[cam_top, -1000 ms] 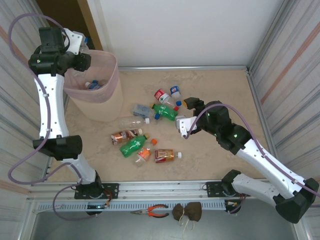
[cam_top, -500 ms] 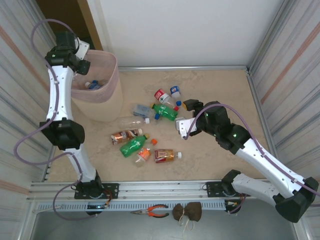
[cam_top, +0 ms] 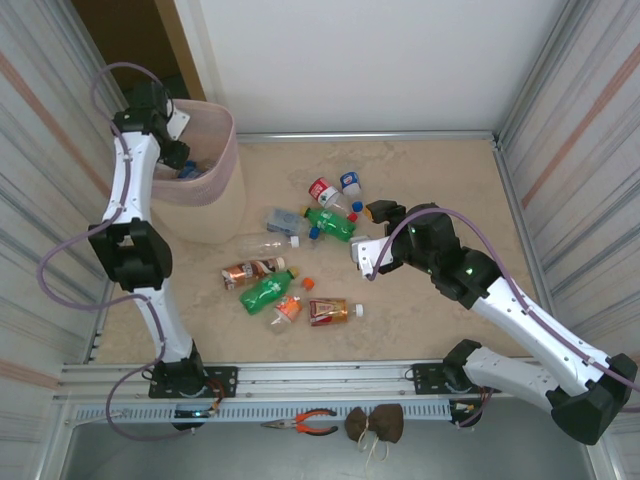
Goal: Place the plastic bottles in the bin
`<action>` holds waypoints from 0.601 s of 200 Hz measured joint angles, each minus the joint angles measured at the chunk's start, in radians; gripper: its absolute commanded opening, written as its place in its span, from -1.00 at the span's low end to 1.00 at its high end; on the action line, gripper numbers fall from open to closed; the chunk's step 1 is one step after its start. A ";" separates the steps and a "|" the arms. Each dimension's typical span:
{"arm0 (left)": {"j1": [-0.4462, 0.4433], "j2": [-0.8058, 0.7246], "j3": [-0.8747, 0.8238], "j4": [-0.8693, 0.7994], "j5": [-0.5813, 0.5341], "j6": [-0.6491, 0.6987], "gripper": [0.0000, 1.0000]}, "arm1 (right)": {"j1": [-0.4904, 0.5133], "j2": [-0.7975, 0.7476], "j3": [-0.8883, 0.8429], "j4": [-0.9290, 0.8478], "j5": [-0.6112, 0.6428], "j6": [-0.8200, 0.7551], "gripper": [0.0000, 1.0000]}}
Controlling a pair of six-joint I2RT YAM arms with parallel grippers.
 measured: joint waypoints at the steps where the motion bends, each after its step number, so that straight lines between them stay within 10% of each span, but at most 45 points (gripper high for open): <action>1: 0.000 0.001 -0.001 0.000 0.000 0.000 0.13 | 0.000 0.000 0.000 -0.001 0.000 0.000 0.73; 120: 0.001 0.048 -0.078 0.000 0.069 -0.031 0.62 | -0.016 0.005 0.002 -0.002 -0.032 0.132 0.96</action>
